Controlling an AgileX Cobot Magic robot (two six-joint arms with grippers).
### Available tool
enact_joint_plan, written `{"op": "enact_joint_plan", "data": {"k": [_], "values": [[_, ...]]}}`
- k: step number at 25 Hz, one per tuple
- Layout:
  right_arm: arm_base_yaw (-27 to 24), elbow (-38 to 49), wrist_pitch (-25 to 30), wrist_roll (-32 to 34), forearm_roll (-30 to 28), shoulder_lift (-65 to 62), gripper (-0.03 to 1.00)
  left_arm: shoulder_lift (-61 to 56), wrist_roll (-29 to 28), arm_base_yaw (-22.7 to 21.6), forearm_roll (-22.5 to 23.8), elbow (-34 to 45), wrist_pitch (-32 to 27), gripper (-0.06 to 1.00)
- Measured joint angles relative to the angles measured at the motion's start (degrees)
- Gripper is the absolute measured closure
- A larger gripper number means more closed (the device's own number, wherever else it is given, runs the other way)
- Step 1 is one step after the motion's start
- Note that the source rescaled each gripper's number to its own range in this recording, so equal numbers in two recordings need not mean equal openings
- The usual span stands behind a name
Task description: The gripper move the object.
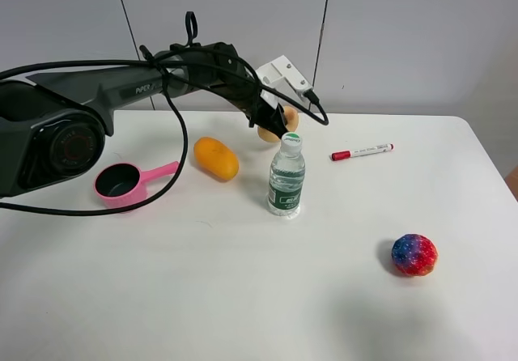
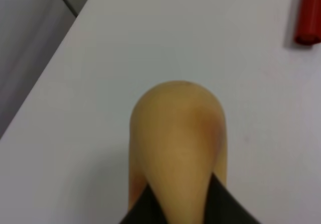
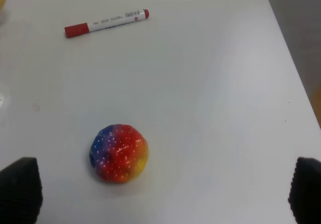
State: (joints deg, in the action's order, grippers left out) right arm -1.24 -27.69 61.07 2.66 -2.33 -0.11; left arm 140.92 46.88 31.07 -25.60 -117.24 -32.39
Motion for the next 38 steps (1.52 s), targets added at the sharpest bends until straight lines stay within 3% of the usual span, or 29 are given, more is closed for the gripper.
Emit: {"op": "enact_joint_plan", "data": {"k": [6, 12, 21, 24, 28, 30, 38], "values": [[0.0, 0.0, 0.0, 0.0, 0.0, 0.0, -0.03, 0.2, 0.1, 0.0, -1.1, 0.0, 0.5, 0.93], [0.0, 0.0, 0.0, 0.0, 0.0, 0.0, -0.03, 0.2, -0.2, 0.0, -2.1, 0.0, 1.1, 0.77], [0.0, 0.0, 0.0, 0.0, 0.0, 0.0, -0.03, 2.1, -9.2, 0.0, -4.2, 0.0, 2.5, 0.73], [0.0, 0.0, 0.0, 0.0, 0.0, 0.0, -0.03, 2.2, -9.7, 0.0, -4.2, 0.0, 2.6, 0.58], [0.0, 0.0, 0.0, 0.0, 0.0, 0.0, -0.03, 2.2, -9.9, 0.0, -4.4, 0.0, 5.6, 0.23], [0.0, 0.0, 0.0, 0.0, 0.0, 0.0, -0.03, 2.2, -9.9, 0.0, -4.5, 0.0, 6.0, 0.12], [0.0, 0.0, 0.0, 0.0, 0.0, 0.0, -0.03, 1.3, -13.4, 0.6, -4.2, 0.0, 5.7, 0.02]]}}
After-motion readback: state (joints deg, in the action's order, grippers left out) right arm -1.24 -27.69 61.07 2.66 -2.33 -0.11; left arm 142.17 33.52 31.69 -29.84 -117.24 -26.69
